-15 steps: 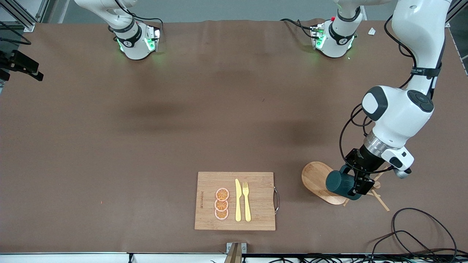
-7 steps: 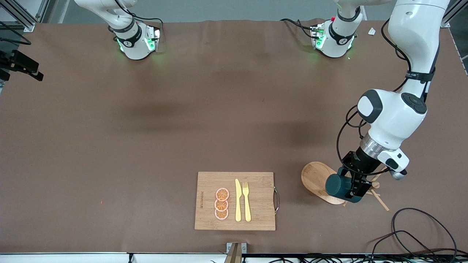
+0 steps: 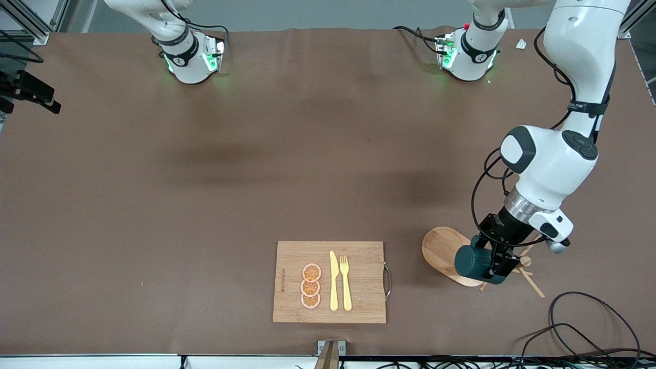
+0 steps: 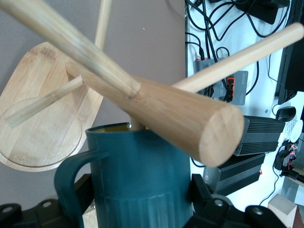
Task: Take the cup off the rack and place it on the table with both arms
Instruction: 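Lift the teal mug off the rack peg and carry it toward the table middle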
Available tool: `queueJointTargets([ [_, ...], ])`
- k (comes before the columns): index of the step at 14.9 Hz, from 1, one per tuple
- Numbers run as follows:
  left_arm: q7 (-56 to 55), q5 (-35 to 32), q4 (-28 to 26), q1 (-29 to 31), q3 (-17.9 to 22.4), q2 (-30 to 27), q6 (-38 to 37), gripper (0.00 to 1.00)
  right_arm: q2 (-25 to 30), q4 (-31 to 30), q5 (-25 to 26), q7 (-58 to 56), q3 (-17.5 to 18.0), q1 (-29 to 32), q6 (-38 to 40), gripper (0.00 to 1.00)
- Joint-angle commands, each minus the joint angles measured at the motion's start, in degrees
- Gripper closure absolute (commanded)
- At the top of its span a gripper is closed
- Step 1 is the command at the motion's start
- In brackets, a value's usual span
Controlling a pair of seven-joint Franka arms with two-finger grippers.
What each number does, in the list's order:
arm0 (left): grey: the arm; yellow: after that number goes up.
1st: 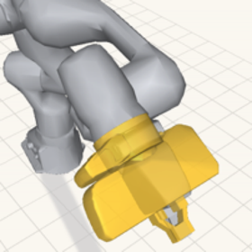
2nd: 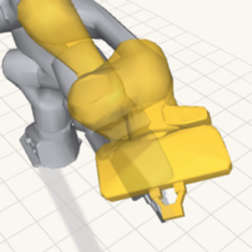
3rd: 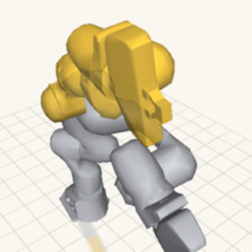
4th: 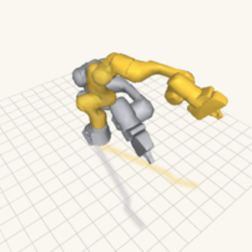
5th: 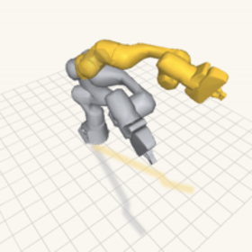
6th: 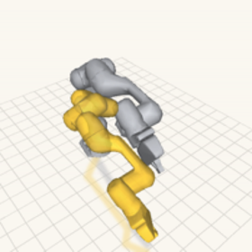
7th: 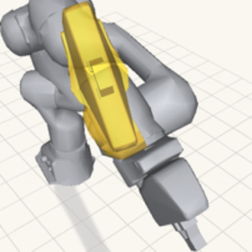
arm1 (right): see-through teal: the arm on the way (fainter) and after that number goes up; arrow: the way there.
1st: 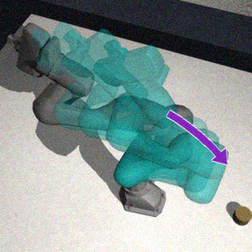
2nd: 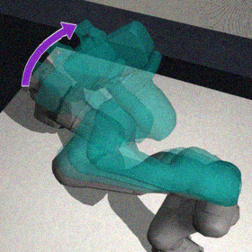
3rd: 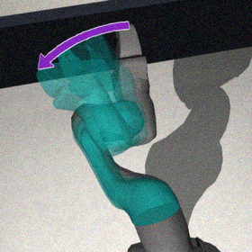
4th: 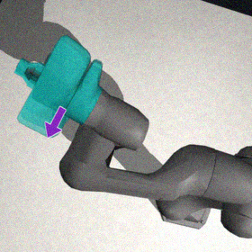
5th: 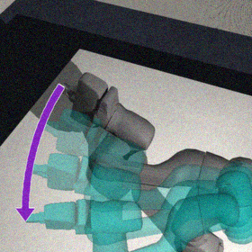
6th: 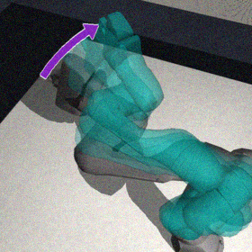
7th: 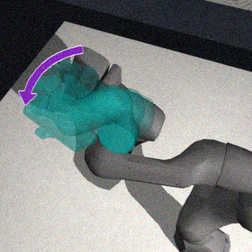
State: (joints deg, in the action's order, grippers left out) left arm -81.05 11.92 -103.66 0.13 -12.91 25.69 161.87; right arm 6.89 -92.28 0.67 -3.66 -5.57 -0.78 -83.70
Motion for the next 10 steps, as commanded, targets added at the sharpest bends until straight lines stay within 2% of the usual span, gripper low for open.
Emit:
queueJointTargets([
  [1,0.0,1.5,0.7,0.2,-1.8,0.1,-0.1,0.21,0.9,-1.1,0.7,-0.5,0.3,0.3,-0.6,0.00],
  [6,-1.5,1.5,0.7,0.2,-4.2,-1.7,-2.3,0.22,0.9,-1.1,0.7,-0.5,0.3,0.3,-0.7,0.00],
  [10,-1.7,0.9,0.8,0.0,-7.6,-2.3,-2.3,0.22,0.9,-1.1,0.7,-0.5,0.3,0.3,-0.6,0.00],
])
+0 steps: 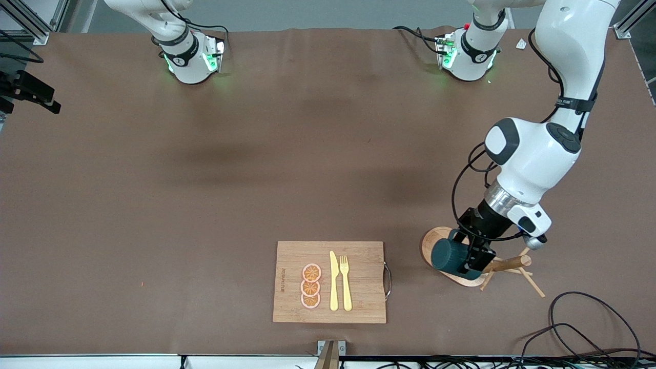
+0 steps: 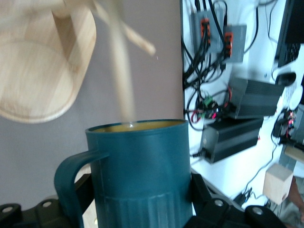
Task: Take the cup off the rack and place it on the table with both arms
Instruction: 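Lift the teal mug off the rack peg and carry it toward the table middle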
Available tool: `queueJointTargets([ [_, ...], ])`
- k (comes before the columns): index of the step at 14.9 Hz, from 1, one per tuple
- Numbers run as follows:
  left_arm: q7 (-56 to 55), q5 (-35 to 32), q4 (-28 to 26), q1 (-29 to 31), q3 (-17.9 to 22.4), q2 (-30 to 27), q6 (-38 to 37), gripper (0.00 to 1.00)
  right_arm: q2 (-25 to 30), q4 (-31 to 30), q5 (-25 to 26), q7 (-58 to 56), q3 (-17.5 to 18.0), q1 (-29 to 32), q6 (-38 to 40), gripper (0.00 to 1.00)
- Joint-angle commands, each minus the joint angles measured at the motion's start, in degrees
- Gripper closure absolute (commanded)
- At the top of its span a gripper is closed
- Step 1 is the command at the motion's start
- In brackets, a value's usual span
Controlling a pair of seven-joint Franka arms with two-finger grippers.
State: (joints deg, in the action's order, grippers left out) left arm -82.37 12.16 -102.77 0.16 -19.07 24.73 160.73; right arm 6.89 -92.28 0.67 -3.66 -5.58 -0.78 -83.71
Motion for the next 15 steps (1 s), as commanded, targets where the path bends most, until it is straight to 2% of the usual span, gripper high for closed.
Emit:
queueJointTargets([
  [1,-0.3,0.6,0.1,-0.3,-2.2,-1.4,-1.2,0.22,0.9,-1.1,0.7,-0.5,0.3,0.4,-0.6,0.00],
  [6,-0.2,-3.4,2.2,-6.2,-2.6,-1.2,-1.2,0.23,0.9,-1.1,0.7,-0.5,0.3,0.3,-0.6,0.00],
  [10,-0.4,-14.9,2.4,-11.8,-2.1,0.1,-1.2,0.23,0.9,-1.1,0.7,-0.6,0.3,0.4,-0.6,0.00],
  [14,-3.0,-30.3,2.7,-17.1,-1.7,2.4,-1.6,0.24,0.9,-1.1,0.7,-0.5,0.3,0.4,-0.6,0.00],
  [15,-4.3,-34.7,4.4,-19.1,-0.5,3.6,-2.1,0.24,0.9,-1.1,0.7,-0.5,0.3,0.4,-0.6,0.00],
])
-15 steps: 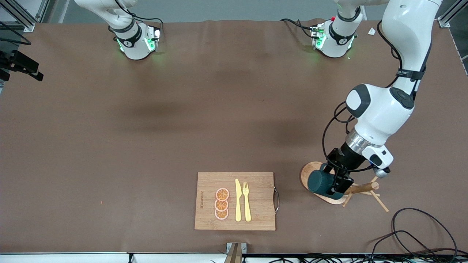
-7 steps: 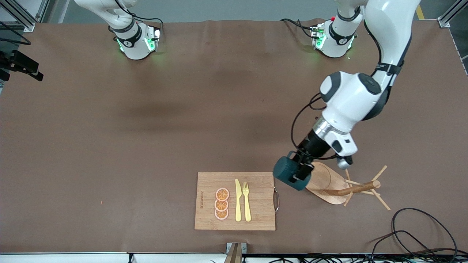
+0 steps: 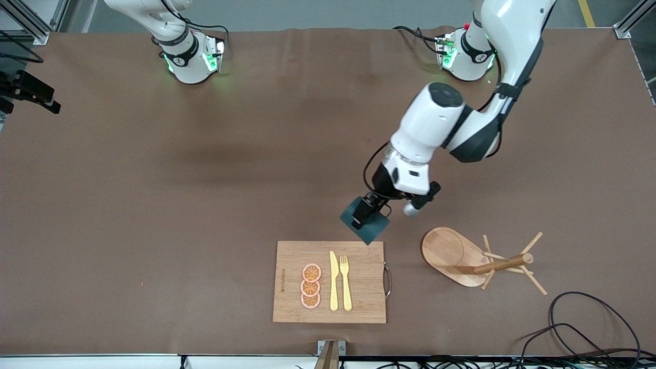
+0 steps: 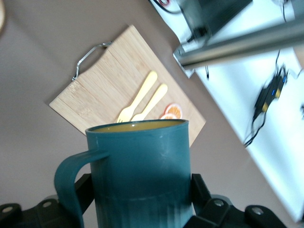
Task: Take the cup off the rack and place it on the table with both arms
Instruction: 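Lift the teal mug off the rack peg and carry it toward the table middle, then hold the mug with the left gripper while the right gripper reaches it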
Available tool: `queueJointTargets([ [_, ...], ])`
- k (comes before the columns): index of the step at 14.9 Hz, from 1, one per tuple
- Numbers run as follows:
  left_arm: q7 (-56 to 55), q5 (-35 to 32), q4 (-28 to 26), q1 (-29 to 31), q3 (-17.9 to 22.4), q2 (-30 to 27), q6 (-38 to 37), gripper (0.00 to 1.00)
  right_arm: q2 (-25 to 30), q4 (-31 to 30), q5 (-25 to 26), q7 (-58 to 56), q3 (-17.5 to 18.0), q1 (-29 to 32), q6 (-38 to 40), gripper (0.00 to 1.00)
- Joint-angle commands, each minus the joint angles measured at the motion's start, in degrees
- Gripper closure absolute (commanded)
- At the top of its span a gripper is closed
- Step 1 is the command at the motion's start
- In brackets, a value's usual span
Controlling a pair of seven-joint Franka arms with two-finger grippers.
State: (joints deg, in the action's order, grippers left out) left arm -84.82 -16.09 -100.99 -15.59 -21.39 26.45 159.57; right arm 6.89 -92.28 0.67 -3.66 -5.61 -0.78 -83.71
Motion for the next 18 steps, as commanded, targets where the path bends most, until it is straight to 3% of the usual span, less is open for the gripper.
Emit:
queueJointTargets([
  [1,-4.3,-10.5,5.0,-6.5,3.0,3.2,-4.1,0.24,0.9,-1.1,0.7,-0.5,0.3,0.4,-0.5,0.00],
  [4,-9.7,-21.6,16.1,-17.9,8.1,9.7,-15.9,0.24,0.8,-0.5,0.8,-0.6,0.3,0.5,-0.5,0.00],
  [5,-10.7,-23.1,17.7,-20.4,9.1,11.3,-16.3,0.25,0.8,-0.4,0.8,-0.5,0.2,0.6,-0.4,0.00],
  [8,-14.7,-30.6,18.1,-29.7,16.3,13.7,-16.3,0.26,0.4,0.1,0.8,-0.2,0.2,1.6,-0.1,0.00],
  [12,-24.3,-39.3,18.1,-48.4,31.7,17.3,-20.7,0.26,-0.4,0.5,0.9,-0.3,0.2,2.1,-0.6,0.00],
  [16,-28.5,-47.3,22.1,-54.7,33.2,23.0,-28.0,0.28,-1.5,0.5,0.9,-0.3,0.2,3.1,-0.7,0.00],
  [18,-34.4,-55.1,22.7,-56.4,33.2,25.7,-29.7,0.28,-2.0,0.5,0.9,-0.5,0.2,3.9,-0.8,0.00],
])
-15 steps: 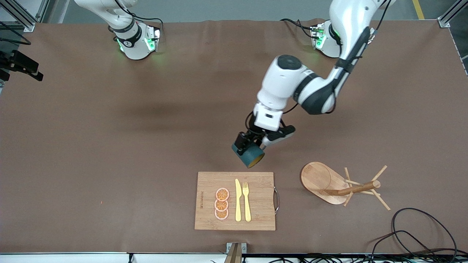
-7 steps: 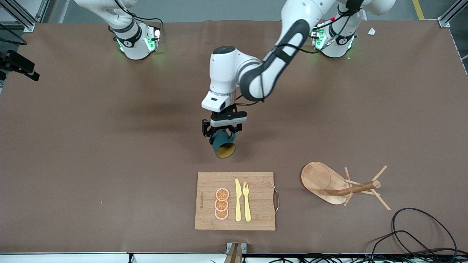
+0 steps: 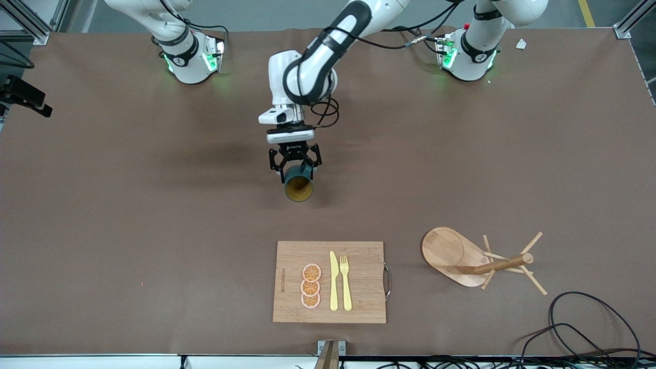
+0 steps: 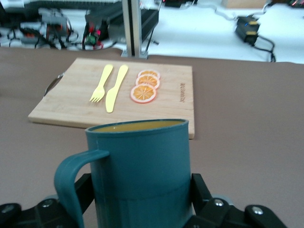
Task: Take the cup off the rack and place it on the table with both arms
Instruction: 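Hold the mug with the left gripper while the right gripper reaches it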
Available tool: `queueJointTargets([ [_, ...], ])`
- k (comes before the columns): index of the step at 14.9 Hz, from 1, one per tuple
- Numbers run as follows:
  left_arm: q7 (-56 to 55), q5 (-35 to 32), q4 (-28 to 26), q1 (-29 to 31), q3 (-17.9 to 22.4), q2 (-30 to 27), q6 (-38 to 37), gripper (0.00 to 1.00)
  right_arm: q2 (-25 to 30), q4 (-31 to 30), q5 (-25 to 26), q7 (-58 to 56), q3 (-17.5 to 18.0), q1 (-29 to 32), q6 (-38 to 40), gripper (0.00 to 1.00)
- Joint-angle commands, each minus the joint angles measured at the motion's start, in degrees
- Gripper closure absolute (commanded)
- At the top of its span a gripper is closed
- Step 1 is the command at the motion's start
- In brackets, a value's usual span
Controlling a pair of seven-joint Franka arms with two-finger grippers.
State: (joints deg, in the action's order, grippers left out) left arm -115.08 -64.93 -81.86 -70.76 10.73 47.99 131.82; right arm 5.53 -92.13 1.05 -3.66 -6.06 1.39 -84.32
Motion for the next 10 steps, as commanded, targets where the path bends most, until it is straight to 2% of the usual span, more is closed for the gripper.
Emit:
queueJointTargets([
  [1,-8.4,-11.2,3.6,-1.8,1.0,5.6,-3.7,0.28,-1.2,0.4,0.5,-0.6,0.6,1.9,-0.6,0.00],
  [4,-20.9,-21.9,3.5,-3.5,0.8,8.6,-6.2,0.27,-3.1,0.4,0.4,-0.4,0.6,2.4,-1.8,0.00],
  [6,-22.5,-25.2,3.5,-5.0,0.7,10.9,-8.9,0.27,-6.1,0.4,0.6,-0.5,0.6,2.5,-3.1,0.00],
  [8,-22.5,-25.5,3.3,-6.5,0.5,11.1,-10.4,0.26,-10.1,1.2,0.7,-0.6,0.6,2.7,-6.4,0.00],
  [10,-25.2,-27.9,2.4,-7.7,0.5,12.9,-13.1,0.25,-11.5,1.2,2.1,-0.6,0.7,2.7,-7.3,0.00],
])
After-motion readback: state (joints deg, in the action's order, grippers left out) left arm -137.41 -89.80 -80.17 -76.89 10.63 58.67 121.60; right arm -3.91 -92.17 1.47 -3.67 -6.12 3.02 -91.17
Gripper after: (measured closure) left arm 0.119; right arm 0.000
